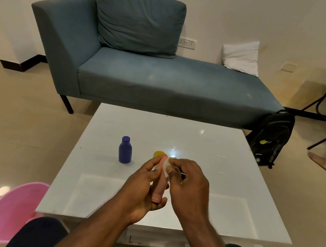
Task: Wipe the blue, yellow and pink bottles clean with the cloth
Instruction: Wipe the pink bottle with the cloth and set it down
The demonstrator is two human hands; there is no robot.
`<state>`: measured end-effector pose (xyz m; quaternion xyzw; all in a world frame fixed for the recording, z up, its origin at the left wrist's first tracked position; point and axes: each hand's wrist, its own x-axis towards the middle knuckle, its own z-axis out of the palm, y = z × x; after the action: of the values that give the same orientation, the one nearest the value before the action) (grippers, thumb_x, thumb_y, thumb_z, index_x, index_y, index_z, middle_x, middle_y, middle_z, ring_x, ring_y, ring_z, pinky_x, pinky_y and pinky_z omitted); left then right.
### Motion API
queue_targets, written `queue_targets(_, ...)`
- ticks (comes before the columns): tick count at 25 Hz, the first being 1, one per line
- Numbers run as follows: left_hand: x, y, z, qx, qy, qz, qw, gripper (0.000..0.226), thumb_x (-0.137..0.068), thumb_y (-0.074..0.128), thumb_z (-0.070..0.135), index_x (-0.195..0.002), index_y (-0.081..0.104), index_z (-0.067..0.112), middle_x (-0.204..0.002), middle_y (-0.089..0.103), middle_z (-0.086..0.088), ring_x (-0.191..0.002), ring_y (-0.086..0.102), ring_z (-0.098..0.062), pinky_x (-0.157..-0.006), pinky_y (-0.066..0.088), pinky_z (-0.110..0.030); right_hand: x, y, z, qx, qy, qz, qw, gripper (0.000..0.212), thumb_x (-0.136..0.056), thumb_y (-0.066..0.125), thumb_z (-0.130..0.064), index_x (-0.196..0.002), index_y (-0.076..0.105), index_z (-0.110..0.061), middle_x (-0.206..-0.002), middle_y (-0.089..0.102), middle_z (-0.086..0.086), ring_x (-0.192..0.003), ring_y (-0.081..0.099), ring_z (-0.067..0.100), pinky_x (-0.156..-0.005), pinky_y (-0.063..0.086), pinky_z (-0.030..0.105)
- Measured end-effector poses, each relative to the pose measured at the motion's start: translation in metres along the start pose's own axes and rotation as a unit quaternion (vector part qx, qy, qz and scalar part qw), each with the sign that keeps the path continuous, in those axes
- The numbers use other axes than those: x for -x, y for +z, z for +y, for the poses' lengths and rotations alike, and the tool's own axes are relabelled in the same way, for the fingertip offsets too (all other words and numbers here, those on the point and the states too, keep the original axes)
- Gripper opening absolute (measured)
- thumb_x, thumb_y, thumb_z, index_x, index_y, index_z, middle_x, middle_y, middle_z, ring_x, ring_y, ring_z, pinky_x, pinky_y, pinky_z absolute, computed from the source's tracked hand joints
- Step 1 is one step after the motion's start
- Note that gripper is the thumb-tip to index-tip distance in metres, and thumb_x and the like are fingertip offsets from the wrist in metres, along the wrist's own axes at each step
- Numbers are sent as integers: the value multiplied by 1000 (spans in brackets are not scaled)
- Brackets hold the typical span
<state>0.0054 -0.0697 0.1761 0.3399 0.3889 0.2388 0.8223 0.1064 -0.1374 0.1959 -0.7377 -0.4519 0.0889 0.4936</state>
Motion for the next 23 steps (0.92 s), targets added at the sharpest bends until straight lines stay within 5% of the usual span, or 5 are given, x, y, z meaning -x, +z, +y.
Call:
queue_targets(7,-4,0,-7,-100,22,26,994,29,-105,46,28,-129,60,37,-133,60,-5,-115,60,-33,-75,59,-39,-14,-7,3,40,20,-13,999,11,-91,61,-25,-98,69,-25,-95,64,-12,-85,58,-2,-72,42,5)
queue_targets(16,-8,-6,-11,-218,118,36,968,36,-95,59,40,-130,59,31,-128,65,1,-113,63,-25,-91,58,-43,-11,-9,7,60,27,-15,998,11,-90,62,-20,-99,69,-21,-97,65,-9,-83,58,0,-72,40,3)
queue_targets(20,-8,-1,-11,-242,141,44,959,36,-95,59,42,-130,58,34,-127,65,4,-113,64,-24,-94,57,-43,-15,-6,4,123,-23,-51,991,20,-94,54,-27,-104,67,-16,-101,64,-2,-84,51,3,-74,34,4)
queue_targets(23,-7,-2,-14,-242,126,40,961,32,-95,60,40,-127,57,37,-130,64,4,-113,65,-24,-96,56,-45,-4,-1,3,183,-109,-47,976,28,-84,54,-31,-98,69,-13,-97,67,4,-85,51,10,-76,40,17)
